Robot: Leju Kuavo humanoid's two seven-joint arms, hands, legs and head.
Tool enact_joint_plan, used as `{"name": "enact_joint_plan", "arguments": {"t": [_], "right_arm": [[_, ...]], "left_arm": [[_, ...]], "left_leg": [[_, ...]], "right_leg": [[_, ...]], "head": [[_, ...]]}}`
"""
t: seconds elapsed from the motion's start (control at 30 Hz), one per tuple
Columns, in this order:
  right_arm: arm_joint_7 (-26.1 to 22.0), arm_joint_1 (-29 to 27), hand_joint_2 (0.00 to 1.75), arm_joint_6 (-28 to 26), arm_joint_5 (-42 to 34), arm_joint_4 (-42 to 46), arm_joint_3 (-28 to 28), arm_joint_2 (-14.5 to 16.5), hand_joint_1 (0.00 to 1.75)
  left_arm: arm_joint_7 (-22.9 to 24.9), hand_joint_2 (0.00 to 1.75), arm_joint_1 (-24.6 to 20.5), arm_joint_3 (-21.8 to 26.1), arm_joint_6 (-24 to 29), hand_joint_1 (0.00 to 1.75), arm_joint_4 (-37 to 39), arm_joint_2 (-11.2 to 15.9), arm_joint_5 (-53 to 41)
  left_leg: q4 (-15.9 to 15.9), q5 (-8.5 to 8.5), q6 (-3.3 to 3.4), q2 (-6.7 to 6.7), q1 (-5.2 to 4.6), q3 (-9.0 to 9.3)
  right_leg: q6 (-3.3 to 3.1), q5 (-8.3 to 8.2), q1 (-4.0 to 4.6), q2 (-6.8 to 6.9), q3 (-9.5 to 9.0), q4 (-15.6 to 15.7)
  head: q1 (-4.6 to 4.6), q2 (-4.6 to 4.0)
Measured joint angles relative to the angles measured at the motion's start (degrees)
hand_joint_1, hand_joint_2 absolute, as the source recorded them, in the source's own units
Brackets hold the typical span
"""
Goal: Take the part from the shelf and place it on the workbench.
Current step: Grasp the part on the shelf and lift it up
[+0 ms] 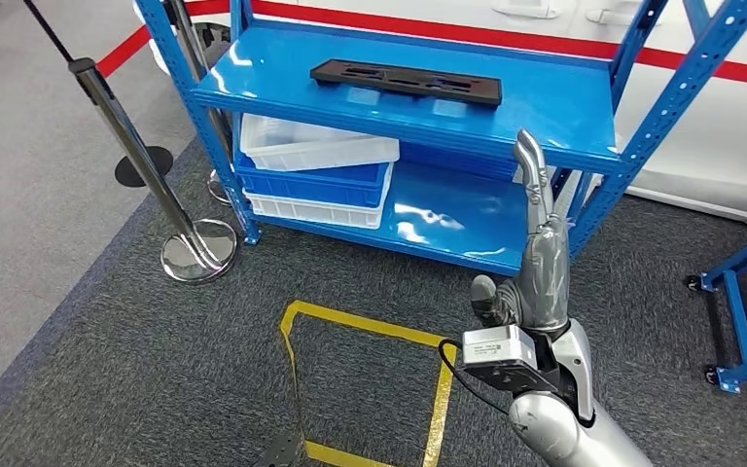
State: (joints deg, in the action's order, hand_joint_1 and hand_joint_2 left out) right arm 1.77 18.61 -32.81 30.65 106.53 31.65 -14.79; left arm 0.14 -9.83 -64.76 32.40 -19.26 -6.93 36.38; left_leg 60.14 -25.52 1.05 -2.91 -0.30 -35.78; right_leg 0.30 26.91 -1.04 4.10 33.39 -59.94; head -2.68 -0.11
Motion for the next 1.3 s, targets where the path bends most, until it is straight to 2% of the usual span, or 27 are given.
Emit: {"name": "enact_joint_plan", "arguments": {"t": [0.03, 0.1, 0.17, 0.23, 0.27, 0.3, 0.33, 0.37, 0.43, 0.47, 0.5, 0.6, 0.67, 0.73, 0.8, 0.83, 0.87, 0.9, 0.93, 1.0, 1.03, 1.1, 1.17, 1.23, 1.3], "right_arm": [[0.0, 0.0, 0.00, 0.0, 0.0, 0.0, 0.0, 0.0, 0.00], [0.1, 0.0, 0.00, 0.0, 0.1, 0.1, 0.0, 0.0, 0.00], [0.2, 0.0, 0.00, 0.0, 0.2, 0.1, 0.0, -0.3, 0.00], [0.3, 0.0, 0.00, 0.0, 0.3, 0.1, 0.0, -0.5, 0.00], [0.3, -0.1, 0.00, 0.0, 0.3, 0.1, 0.0, -0.6, 0.00], [0.3, -0.2, 0.00, 0.0, 0.3, 0.1, 0.0, -0.7, 0.00], [0.4, -0.3, 0.00, 0.0, 0.3, 0.1, 0.0, -0.8, 0.00], [0.5, -0.4, 0.00, 0.0, 0.3, 0.1, 0.0, -0.9, 0.00], [0.6, -0.4, 0.00, 0.0, 0.3, 0.1, 0.0, -1.0, 0.00], [0.6, -0.4, 0.00, 0.0, 0.2, 0.1, 0.0, -1.0, 0.00], [0.6, -0.4, 0.00, 0.0, 0.1, 0.1, 0.0, -1.0, 0.00], [0.4, -0.6, 0.00, 0.1, -0.2, 0.3, 0.0, -1.0, 0.00], [0.2, -0.6, 0.00, 0.2, -0.2, 0.4, 0.0, -1.1, 0.00], [0.1, -0.6, 0.00, 0.3, -0.2, 0.5, 0.0, -1.1, 0.00], [0.1, -0.8, 0.00, 0.4, -0.2, 0.5, 0.0, -1.1, 0.00], [0.1, -0.9, 0.00, 0.4, -0.2, 0.5, 0.0, -1.1, 0.00], [0.0, -1.0, 0.00, 0.4, -0.2, 0.5, 0.0, -1.1, 0.00], [0.0, -1.1, 0.00, 0.4, -0.2, 0.5, 0.0, -1.1, 0.00], [0.0, -1.1, 0.00, 0.4, -0.2, 0.5, 0.0, -1.1, 0.00], [0.0, -1.1, 0.00, 0.4, -0.2, 0.5, 0.0, -1.1, 0.00], [0.0, -1.1, 0.00, 0.4, -0.2, 0.5, 0.0, -1.1, 0.00], [0.0, -1.2, 0.00, 0.4, -0.2, 0.5, 0.0, -1.1, 0.00], [0.0, -1.2, 0.00, 0.4, -0.2, 0.5, 0.0, -1.2, 0.00], [0.0, -1.2, 0.00, 0.4, -0.2, 0.5, 0.0, -1.3, 0.00], [0.0, -1.4, 0.00, 0.4, -0.3, 0.5, 0.0, -1.4, 0.00]], "left_arm": [[0.0, 0.00, -0.1, 0.0, 0.0, 0.00, 0.0, 0.0, -0.1], [0.0, 0.00, -0.1, 0.0, 0.0, 0.00, 0.0, 0.0, -0.2], [0.0, 0.00, 0.0, 0.0, 0.0, 0.00, 0.0, -0.1, -0.3], [-0.1, 0.00, 0.0, 0.0, 0.0, 0.00, 0.0, -0.1, -0.4], [-0.1, 0.00, 0.0, 0.0, 0.0, 0.00, 0.0, -0.1, -0.4], [-0.1, 0.00, 0.0, 0.0, 0.0, 0.00, 0.0, -0.2, -0.4], [-0.1, 0.00, 0.0, 0.0, 0.0, 0.00, 0.0, -0.2, -0.4], [-0.3, 0.00, 0.1, 0.0, 0.0, 0.00, 0.0, -0.2, -0.4], [-0.9, 0.00, 0.2, 0.0, 0.3, 0.00, 0.0, -0.2, -0.6], [-1.2, 0.00, 0.2, 0.0, 0.4, 0.00, 0.0, -0.2, -0.7], [-1.4, 0.00, 0.3, 0.0, 0.5, 0.00, 0.0, -0.2, -0.8], [-2.0, 0.00, 0.8, 0.0, 0.8, 0.00, 0.0, -0.2, -0.8], [-2.6, 0.00, 1.0, 0.0, 1.1, 0.00, 0.0, -0.2, -0.9], [-3.1, 0.00, 1.0, 0.0, 1.4, 0.00, 0.0, -0.2, -0.9], [-4.1, 0.00, 1.2, 0.0, 2.1, 0.00, 0.0, -0.2, -0.9], [-4.7, 0.00, 1.5, 0.0, 2.4, 0.00, 0.0, -0.2, -0.9], [-5.1, 0.00, 1.7, 0.0, 2.7, 0.00, 0.0, -0.2, -0.9], [-5.4, 0.00, 1.9, 0.0, 2.9, 0.00, 0.0, -0.2, -0.9], [-5.6, 0.00, 2.0, 0.0, 3.0, 0.00, 0.0, -0.2, -0.9], [-5.8, 0.00, 2.0, 0.0, 3.1, 0.00, 0.0, -0.2, -0.9], [-5.9, 0.00, 1.9, 0.0, 3.1, 0.00, 0.0, -0.2, -0.9], [-5.9, 0.00, 2.0, 0.0, 3.1, 0.00, 0.0, -0.3, -0.9], [-5.9, 0.00, 2.1, 0.0, 3.1, 0.00, 0.1, -0.3, -0.9], [-5.9, 0.00, 2.1, 0.0, 3.0, 0.00, 0.1, -0.3, -0.9], [-5.9, 0.00, 2.1, 0.0, 3.0, 0.00, 0.1, -0.3, -0.9]], "left_leg": [[-0.9, -0.11, 0.24, -0.30, -0.28, 0.29], [-1.3, 0.15, 0.71, 0.90, -0.27, 0.35], [-2.0, 0.58, 1.31, 1.86, 0.02, 0.78], [-2.4, 0.80, 1.85, 2.50, 0.12, 1.04], [-2.3, 0.79, 2.03, 2.83, 0.04, 1.02], [-2.3, 0.74, 2.14, 3.18, -0.05, 1.01], [-2.2, 0.66, 2.18, 3.53, -0.12, 1.02], [-2.0, 0.54, 2.18, 3.85, -0.16, 1.03], [-1.5, 0.14, 2.02, 4.35, -0.16, 1.02], [-1.1, -0.11, 1.83, 4.52, -0.27, 0.89], [-0.8, -0.27, 1.60, 4.64, -0.35, 0.72], [-0.6, -0.38, 0.97, 4.79, -0.47, 0.37], [0.7, -1.32, 0.32, 4.48, -0.34, -0.14], [5.8, -3.92, -0.54, 3.97, 0.02, -2.59], [12.7, -6.33, -1.13, 3.69, 0.39, -6.25], [14.4, -6.38, -1.26, 3.61, 0.49, -7.31], [14.0, -5.40, -1.28, 3.53, 0.53, -7.33], [11.5, -3.63, -1.16, 3.46, 0.55, -6.24], [7.6, -1.68, -0.91, 3.35, 0.53, -4.37], [1.0, 0.17, -0.20, 3.16, 0.20, -0.99], [-0.7, 0.17, 0.17, 3.12, 0.00, -0.16], [-1.5, -0.15, 0.89, 3.22, -0.14, 0.39], [-2.2, -0.22, 1.57, 3.31, -0.01, 1.42], [-2.6, -0.43, 2.16, 3.35, 0.01, 2.38], [-2.6, -0.90, 2.56, 3.40, -0.13, 2.86]], "right_leg": [[0.25, 0.04, 0.10, 0.45, -0.09, 0.1], [0.89, 0.16, 0.20, 1.30, -0.33, 0.4], [1.42, 1.40, 0.12, -0.16, 0.01, -1.0], [1.50, 4.48, 0.02, -2.81, 2.48, -6.4], [1.44, 6.04, 0.06, -3.50, 4.34, -10.0], [1.39, 6.86, 0.07, -3.77, 5.93, -13.0], [1.34, 6.62, 0.07, -3.87, 6.79, -14.2], [1.27, 5.28, 0.07, -3.90, 6.65, -13.4], [1.02, 1.30, 0.04, -4.01, 4.08, -7.1], [0.89, 0.05, 0.12, -4.13, 2.68, -3.8], [0.74, -0.53, 0.17, -4.26, 1.74, -1.7], [0.26, -0.52, 0.21, -4.42, 1.18, -0.4], [-0.18, -0.65, 0.00, -4.32, 0.90, 0.0], [-0.60, -0.59, -0.11, -4.07, 0.65, 0.2], [-0.85, -0.40, -0.08, -3.83, 0.55, 0.2], [-0.88, -0.29, -0.08, -3.77, 0.46, 0.2], [-0.85, -0.16, -0.09, -3.75, 0.30, 0.2], [-0.77, 0.00, -0.10, -3.75, 0.06, 0.2], [-0.64, 0.20, -0.10, -3.75, -0.22, 0.2], [-0.15, 0.56, 0.03, -3.74, -0.65, 0.3], [0.18, 0.62, 0.06, -3.72, -0.88, 0.4], [0.86, 0.30, 0.09, -3.71, -1.27, 0.4], [1.24, 0.75, -0.01, -3.75, -1.07, -1.0], [1.37, 3.27, -0.06, -3.87, 1.37, -5.8], [1.59, 5.80, -0.01, -3.95, 5.42, -12.4]], "head": [[0.01, 0.00], [0.03, 0.00], [0.17, 0.00], [0.38, 0.00], [0.45, 0.00], [0.47, 0.00], [0.48, 0.00], [0.47, 0.00], [0.49, 0.00], [0.50, 0.00], [0.46, 0.00], [0.40, 0.00], [0.27, 0.00], [-0.02, 0.00], [-0.16, 0.00], [-0.17, 0.00], [-0.18, 0.00], [-0.18, 0.00], [-0.17, 0.00], [-0.14, 0.00], [-0.13, 0.00], [-0.09, 0.00], [0.02, 0.00], [0.22, 0.00], [0.37, 0.00]]}}
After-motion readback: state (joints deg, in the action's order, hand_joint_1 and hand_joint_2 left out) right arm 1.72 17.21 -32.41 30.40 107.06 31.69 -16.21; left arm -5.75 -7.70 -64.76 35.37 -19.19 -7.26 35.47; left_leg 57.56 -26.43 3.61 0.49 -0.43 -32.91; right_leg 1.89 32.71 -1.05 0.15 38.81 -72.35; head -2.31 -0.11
